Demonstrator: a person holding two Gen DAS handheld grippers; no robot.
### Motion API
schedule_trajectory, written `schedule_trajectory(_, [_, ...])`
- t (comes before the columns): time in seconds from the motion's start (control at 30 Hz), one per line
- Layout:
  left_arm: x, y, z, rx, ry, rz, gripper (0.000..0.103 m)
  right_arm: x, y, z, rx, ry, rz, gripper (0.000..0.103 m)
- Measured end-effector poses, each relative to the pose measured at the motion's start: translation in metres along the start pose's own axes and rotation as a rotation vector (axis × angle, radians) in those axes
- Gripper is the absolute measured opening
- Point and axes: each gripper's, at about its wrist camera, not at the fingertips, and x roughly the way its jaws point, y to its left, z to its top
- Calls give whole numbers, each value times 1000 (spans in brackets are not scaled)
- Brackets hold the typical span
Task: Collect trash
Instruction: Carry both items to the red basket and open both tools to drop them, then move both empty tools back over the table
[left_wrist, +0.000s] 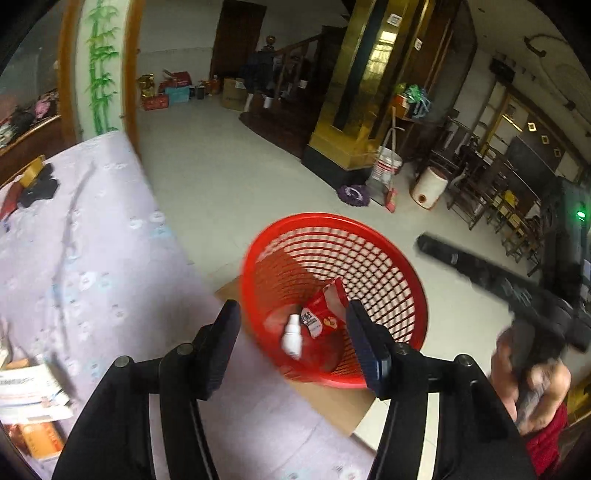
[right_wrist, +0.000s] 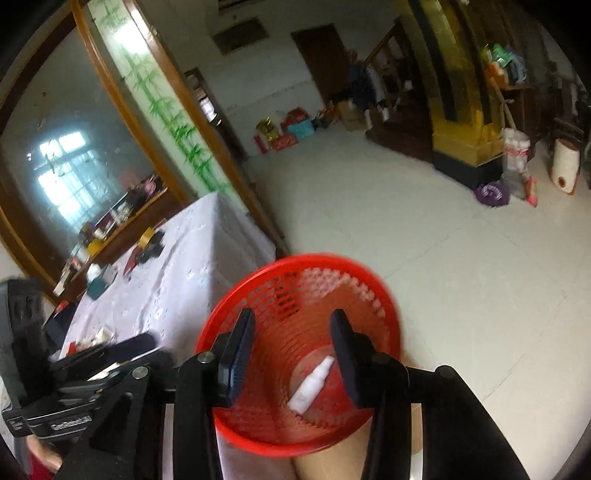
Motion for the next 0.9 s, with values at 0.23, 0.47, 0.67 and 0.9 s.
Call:
schedule_trajectory(0.23, [-46, 31, -17, -28, -60, 48, 58, 50, 2, 2, -143, -305, -865, 46])
schedule_trajectory(0.47, [-73, 67, -35, -76, -69, 89, 58, 101, 2, 0, -136, -159, -884, 46])
schedule_trajectory(0.67, [-83, 89, -48, -124, -63, 92, 58, 94, -15, 7, -10, -61, -770, 46])
schedule_trajectory(0.9, [-97, 100, -64, -136, -64, 96, 58, 77, -56, 1, 89, 40, -690, 46])
